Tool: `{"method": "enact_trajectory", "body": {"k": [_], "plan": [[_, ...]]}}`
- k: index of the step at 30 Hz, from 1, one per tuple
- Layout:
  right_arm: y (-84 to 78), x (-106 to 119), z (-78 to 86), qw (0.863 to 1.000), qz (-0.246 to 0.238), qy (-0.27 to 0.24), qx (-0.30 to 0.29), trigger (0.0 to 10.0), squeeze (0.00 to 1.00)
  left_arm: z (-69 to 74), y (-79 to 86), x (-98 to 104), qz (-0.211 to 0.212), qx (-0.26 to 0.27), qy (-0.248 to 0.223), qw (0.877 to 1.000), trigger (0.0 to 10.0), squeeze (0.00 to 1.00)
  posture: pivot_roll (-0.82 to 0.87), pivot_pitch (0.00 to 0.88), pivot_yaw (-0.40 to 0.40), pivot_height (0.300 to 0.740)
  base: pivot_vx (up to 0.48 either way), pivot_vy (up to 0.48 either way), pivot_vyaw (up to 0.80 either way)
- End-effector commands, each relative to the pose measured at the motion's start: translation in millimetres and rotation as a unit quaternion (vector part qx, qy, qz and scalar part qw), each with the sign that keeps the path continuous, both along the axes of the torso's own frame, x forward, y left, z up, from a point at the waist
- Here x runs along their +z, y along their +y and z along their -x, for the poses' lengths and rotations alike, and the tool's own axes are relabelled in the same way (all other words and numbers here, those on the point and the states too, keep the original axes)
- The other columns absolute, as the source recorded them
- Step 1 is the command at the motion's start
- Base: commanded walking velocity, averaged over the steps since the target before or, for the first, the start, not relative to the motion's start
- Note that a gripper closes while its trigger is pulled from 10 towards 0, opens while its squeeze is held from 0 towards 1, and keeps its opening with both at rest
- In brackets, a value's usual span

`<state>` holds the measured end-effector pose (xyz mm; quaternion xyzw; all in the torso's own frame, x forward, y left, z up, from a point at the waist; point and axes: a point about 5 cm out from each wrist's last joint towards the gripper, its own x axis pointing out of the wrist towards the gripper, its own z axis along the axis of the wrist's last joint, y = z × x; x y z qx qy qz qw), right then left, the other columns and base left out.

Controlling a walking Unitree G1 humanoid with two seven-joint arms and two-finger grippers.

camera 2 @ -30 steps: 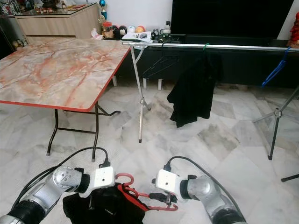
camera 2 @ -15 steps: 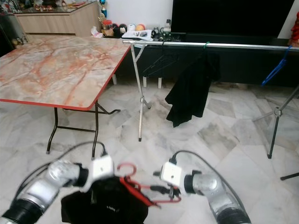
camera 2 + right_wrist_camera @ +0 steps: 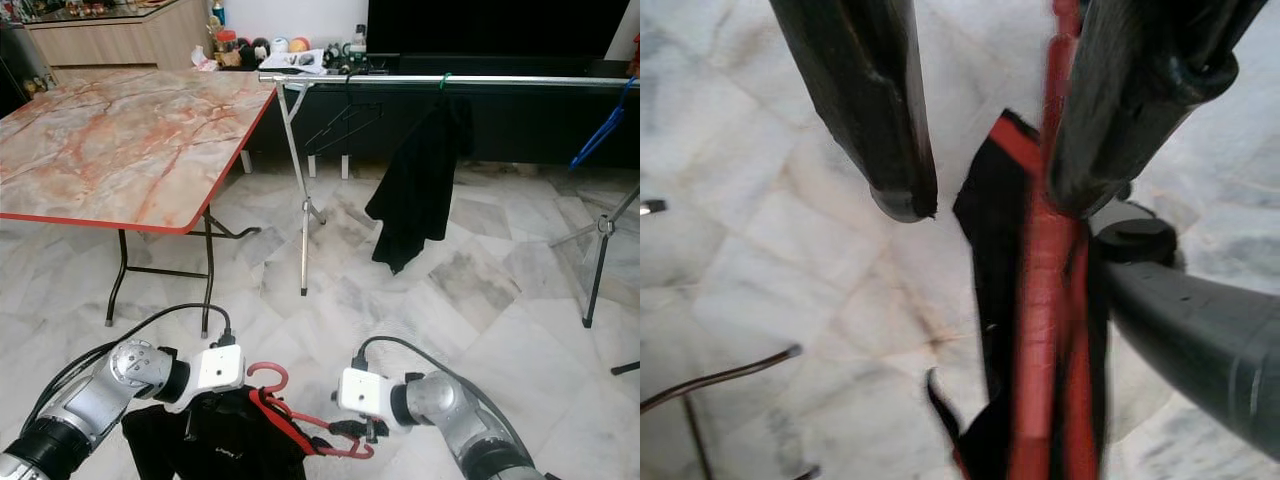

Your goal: Hang hanger

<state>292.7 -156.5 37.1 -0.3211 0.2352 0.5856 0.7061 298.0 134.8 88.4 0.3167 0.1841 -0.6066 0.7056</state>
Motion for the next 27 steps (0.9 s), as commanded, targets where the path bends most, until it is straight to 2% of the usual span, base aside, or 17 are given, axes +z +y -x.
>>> {"method": "enact_trajectory", "body": {"k": [1, 3, 8, 14, 16, 22, 27], "plan": [[5.5, -10.8, 9.7, 1.000, 0.002, 0.025, 0.013, 10.0, 0.00, -5.4, 1.4, 7.8, -0.007, -0.004, -0.015, 1.000, 10.0, 0.00, 0.09, 0.126, 0.099, 0.740, 0.000, 0.000, 0.00], [10.2, -13.4, 12.5, 0.999, 0.001, 0.035, 0.022, 10.0, 0.00, -7.6, 1.7, 8.4, -0.013, -0.004, -0.021, 1.000, 10.0, 0.00, 0.09, 0.123, 0.098, 0.740, 0.000, 0.000, 0.00], [10.3, -15.8, 13.1, 0.999, 0.026, 0.029, 0.035, 10.0, 0.00, -9.7, 0.2, 9.3, -0.013, -0.001, -0.026, 1.000, 10.0, 0.00, 0.09, 0.118, 0.090, 0.740, 0.000, 0.000, 0.00], [7.9, -21.0, 13.1, 0.996, 0.075, 0.006, 0.051, 10.0, 0.00, -10.9, -3.8, 10.0, -0.009, -0.001, -0.028, 1.000, 10.0, 0.00, 0.09, 0.110, 0.086, 0.740, 0.000, 0.000, 0.00], [5.4, -20.5, 9.7, 0.994, 0.095, -0.019, 0.048, 10.0, 0.00, -11.3, -4.5, 9.7, -0.009, -0.002, -0.029, 1.000, 10.0, 0.00, 0.09, 0.101, 0.085, 0.740, 0.000, 0.000, 0.00], [2.9, -16.4, 0.7, 0.993, 0.103, -0.053, 0.018, 10.0, 0.00, -12.5, -5.2, 10.2, -0.009, -0.002, -0.032, 0.999, 10.0, 0.00, 0.09, 0.100, 0.084, 0.740, 0.000, 0.000, 0.00], [3.8, -18.0, 2.2, 0.995, 0.090, -0.043, 0.011, 10.0, 0.00, -13.0, -5.9, 10.5, -0.007, -0.001, -0.032, 0.999, 10.0, 0.00, 0.09, 0.100, 0.084, 0.740, 0.000, 0.000, 0.00]]}}
